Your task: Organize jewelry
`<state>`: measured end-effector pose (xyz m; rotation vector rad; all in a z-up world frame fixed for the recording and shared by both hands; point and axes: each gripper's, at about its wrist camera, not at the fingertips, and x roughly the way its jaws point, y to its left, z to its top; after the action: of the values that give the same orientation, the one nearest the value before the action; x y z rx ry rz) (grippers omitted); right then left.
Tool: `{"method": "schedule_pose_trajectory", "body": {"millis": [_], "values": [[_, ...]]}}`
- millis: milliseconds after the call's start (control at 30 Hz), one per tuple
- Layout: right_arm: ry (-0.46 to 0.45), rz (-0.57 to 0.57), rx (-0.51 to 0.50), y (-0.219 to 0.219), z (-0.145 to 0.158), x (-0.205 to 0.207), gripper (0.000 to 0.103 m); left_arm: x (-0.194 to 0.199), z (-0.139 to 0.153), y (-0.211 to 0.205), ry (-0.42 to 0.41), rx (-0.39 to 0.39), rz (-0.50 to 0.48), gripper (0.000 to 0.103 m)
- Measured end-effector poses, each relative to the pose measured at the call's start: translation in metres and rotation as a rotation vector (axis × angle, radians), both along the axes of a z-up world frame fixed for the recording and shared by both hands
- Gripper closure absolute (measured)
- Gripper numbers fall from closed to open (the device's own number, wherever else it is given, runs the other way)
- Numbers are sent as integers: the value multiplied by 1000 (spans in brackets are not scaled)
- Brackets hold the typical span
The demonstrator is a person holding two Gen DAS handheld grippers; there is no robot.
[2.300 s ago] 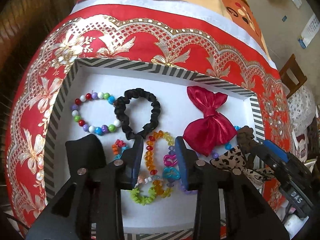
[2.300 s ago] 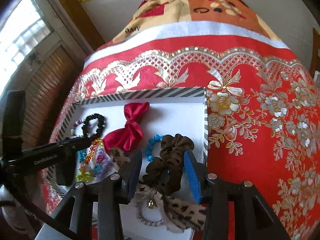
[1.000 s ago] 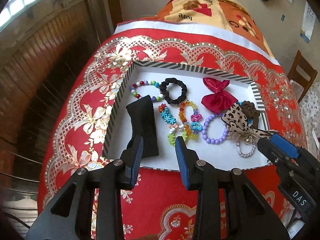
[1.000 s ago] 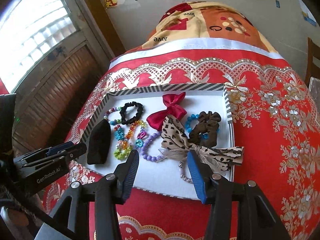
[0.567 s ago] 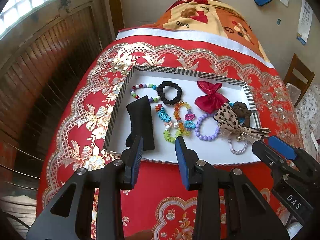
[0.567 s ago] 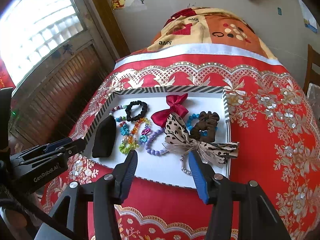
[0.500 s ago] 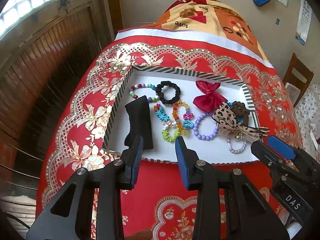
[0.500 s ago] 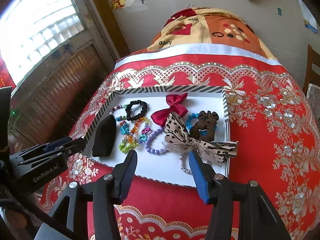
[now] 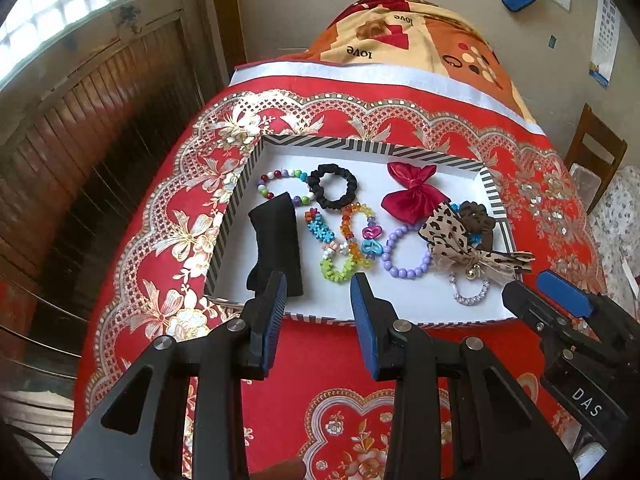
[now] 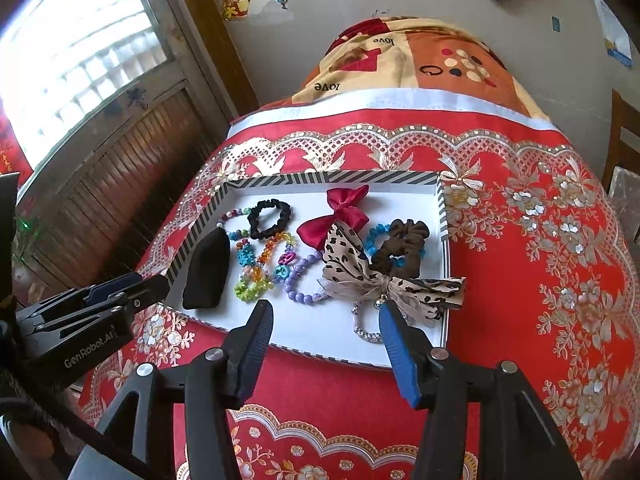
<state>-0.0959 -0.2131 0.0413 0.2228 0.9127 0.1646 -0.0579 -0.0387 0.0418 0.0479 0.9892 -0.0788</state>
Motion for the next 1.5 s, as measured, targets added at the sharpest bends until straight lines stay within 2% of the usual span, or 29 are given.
{"method": "schedule_pose_trajectory", "body": {"millis": [1500], "values": [[3,1,-6,14,3,4,48,3,5,6,-17,7,-16,71]]}}
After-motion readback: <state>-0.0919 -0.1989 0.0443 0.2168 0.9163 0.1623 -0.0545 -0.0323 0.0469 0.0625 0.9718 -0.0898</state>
